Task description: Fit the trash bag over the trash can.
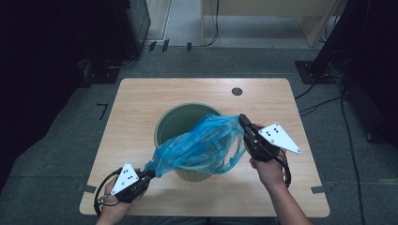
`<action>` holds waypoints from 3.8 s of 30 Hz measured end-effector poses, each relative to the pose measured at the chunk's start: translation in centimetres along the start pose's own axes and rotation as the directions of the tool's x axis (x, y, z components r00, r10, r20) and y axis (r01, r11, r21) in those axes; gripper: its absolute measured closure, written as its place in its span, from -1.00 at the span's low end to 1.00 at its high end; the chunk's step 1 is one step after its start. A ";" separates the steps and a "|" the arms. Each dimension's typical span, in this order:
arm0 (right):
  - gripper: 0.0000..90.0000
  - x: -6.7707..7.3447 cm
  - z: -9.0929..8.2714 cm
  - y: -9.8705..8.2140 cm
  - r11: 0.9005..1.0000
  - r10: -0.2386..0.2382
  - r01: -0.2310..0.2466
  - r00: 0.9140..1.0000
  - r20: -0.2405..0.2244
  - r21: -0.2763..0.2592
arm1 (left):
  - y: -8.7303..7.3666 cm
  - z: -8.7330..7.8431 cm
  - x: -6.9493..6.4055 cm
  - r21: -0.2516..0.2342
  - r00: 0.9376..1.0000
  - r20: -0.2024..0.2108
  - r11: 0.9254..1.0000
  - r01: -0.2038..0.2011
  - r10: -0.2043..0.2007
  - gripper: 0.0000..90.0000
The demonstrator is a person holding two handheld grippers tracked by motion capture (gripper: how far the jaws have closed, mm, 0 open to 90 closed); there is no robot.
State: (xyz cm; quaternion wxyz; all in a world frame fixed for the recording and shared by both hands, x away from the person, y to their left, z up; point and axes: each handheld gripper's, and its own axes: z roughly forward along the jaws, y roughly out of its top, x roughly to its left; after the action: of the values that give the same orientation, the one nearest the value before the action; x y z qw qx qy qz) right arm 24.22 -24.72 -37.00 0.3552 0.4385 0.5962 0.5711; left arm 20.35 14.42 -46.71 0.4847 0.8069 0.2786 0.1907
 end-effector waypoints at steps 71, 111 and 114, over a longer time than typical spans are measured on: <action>0.58 7.4 -4.6 -3.0 0.979 -0.195 0.204 0.910 -0.366 -0.012 | 8.5 -5.1 -4.1 -0.358 0.998 -0.044 0.933 0.015 -0.033 0.18; 0.36 2.4 -7.6 -6.3 0.940 -0.294 0.341 0.793 -0.534 -0.012 | 9.2 -4.3 -0.7 -0.327 0.971 -0.171 0.939 0.103 -0.166 0.11; 0.34 1.9 -8.7 -5.3 0.941 -0.309 0.335 0.776 -0.551 -0.055 | 9.1 -4.4 -0.6 -0.331 0.970 -0.174 0.938 0.103 -0.168 0.11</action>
State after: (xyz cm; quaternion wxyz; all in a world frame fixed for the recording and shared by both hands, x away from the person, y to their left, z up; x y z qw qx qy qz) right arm 14.87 -25.99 -41.32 0.2503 0.1548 0.7519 0.5900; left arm 19.75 13.58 -36.69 0.5907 0.6733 0.3462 0.2792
